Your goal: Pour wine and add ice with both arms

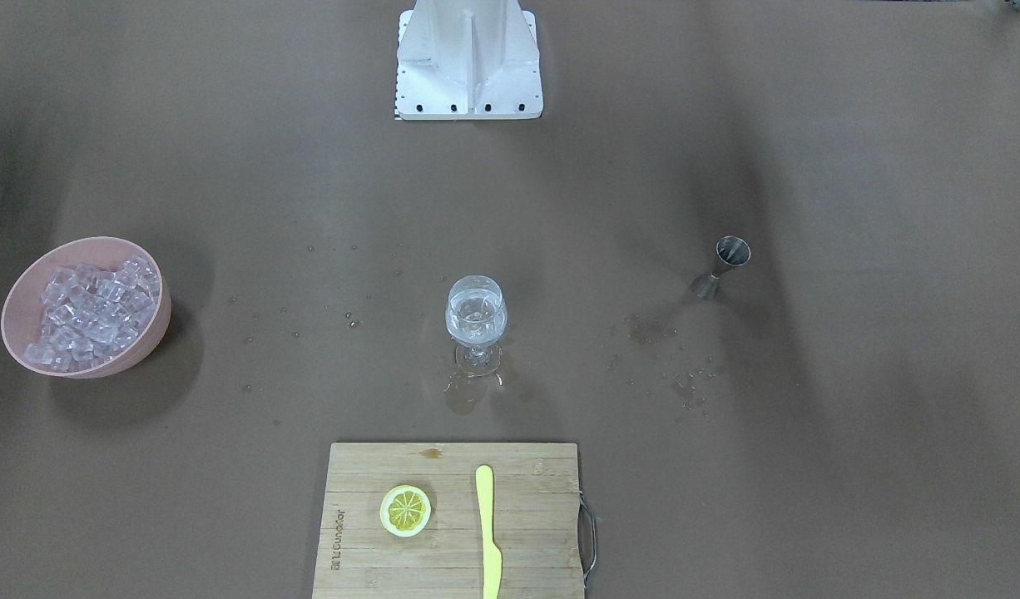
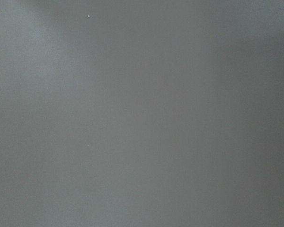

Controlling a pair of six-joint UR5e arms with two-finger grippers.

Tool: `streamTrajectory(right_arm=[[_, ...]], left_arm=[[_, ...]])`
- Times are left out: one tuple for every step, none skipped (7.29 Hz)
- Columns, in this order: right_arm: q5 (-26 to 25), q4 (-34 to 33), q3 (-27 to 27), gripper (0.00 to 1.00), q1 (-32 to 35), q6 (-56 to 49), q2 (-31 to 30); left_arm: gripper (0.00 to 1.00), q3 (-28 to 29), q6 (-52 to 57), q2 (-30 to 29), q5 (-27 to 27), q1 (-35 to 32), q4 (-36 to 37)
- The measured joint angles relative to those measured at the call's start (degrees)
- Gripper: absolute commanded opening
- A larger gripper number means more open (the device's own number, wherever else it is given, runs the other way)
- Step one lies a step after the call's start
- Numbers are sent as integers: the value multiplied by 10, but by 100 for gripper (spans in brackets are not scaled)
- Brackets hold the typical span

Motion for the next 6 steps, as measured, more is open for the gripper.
streamTrajectory(right_arm=[[1,-1,0,100,0,1,0],[1,-1,0,100,0,2,0],[1,-1,0,100,0,2,0],[1,-1,0,100,0,2,0],[1,-1,0,100,0,2,0],[1,-1,0,100,0,2,-1]], left_arm=[[98,-21,-10,-4,-2,1,25],[99,-33,-14,-4,-4,1,36],[98,-39,-16,-4,-4,1,40],[99,-41,-17,-4,-5,2,41],[99,-40,-17,-3,-5,2,40],[99,-39,-16,-3,-5,2,39]])
